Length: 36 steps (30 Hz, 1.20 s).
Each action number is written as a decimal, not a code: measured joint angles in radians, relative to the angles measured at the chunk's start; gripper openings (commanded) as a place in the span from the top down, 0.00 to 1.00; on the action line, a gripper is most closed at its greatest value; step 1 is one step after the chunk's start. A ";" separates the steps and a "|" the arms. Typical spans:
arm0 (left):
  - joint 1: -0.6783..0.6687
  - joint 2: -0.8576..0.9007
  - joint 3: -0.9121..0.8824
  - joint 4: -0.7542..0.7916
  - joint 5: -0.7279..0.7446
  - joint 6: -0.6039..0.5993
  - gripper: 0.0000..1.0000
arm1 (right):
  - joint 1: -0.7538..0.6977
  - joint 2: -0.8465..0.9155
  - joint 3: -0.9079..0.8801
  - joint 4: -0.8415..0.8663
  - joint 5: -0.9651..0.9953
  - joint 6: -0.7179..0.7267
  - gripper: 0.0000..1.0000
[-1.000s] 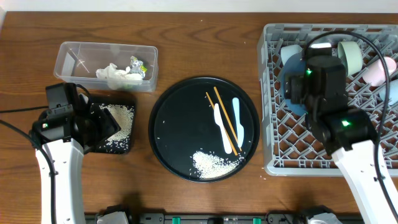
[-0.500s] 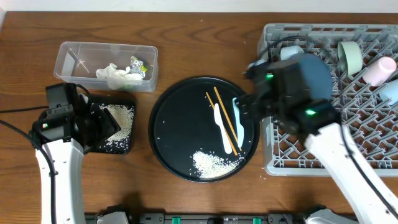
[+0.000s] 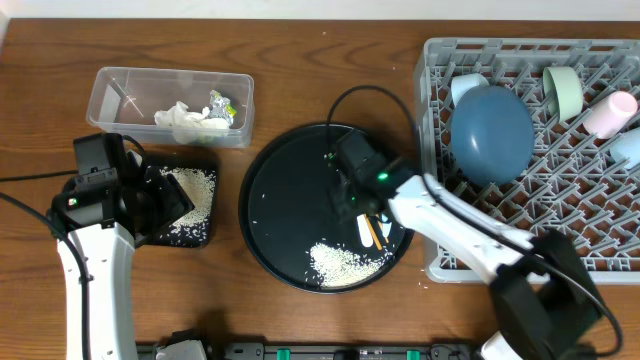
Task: Sort waste into correct bins and load items into the dishwasher rack
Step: 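Lower right gripper onto the white plastic knife and grasp it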
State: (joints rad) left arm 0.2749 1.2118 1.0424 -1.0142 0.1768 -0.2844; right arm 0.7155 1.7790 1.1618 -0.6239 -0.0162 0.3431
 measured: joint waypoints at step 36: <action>0.000 0.000 0.000 0.000 0.000 0.000 0.31 | 0.032 0.126 0.000 0.001 0.171 0.130 0.76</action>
State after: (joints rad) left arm 0.2749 1.2118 1.0420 -1.0138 0.1768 -0.2840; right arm 0.7479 1.9049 1.1618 -0.6228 0.1543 0.4736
